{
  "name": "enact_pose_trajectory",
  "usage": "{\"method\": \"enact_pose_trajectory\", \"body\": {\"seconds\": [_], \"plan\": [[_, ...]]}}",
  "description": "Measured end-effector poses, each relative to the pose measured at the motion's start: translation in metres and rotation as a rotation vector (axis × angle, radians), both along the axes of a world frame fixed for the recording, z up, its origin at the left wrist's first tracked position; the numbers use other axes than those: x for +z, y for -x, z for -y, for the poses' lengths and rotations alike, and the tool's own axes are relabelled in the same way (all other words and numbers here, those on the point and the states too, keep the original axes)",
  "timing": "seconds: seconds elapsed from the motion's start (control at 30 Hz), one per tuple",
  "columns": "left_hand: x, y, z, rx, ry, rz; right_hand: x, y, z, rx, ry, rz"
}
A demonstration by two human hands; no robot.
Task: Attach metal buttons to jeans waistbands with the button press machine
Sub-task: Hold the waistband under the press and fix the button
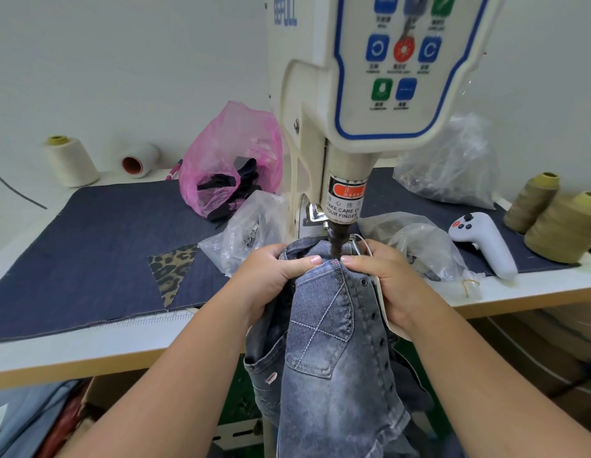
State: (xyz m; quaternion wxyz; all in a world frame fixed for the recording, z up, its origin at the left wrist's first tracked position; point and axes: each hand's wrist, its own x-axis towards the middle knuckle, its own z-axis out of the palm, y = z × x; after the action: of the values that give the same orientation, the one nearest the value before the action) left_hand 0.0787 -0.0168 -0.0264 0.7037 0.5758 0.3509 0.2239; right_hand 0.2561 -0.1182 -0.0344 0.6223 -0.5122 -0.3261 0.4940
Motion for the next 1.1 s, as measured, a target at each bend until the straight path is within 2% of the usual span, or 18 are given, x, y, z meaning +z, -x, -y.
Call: {"method": "enact_pose_trajectory", "body": {"seconds": [1.1], "plan": [[0.0045,0.0052,0.0028,-0.042,0.067,0.006,0.0039,0.0055,0.0012,-0.032,0.020,0.016]]}}
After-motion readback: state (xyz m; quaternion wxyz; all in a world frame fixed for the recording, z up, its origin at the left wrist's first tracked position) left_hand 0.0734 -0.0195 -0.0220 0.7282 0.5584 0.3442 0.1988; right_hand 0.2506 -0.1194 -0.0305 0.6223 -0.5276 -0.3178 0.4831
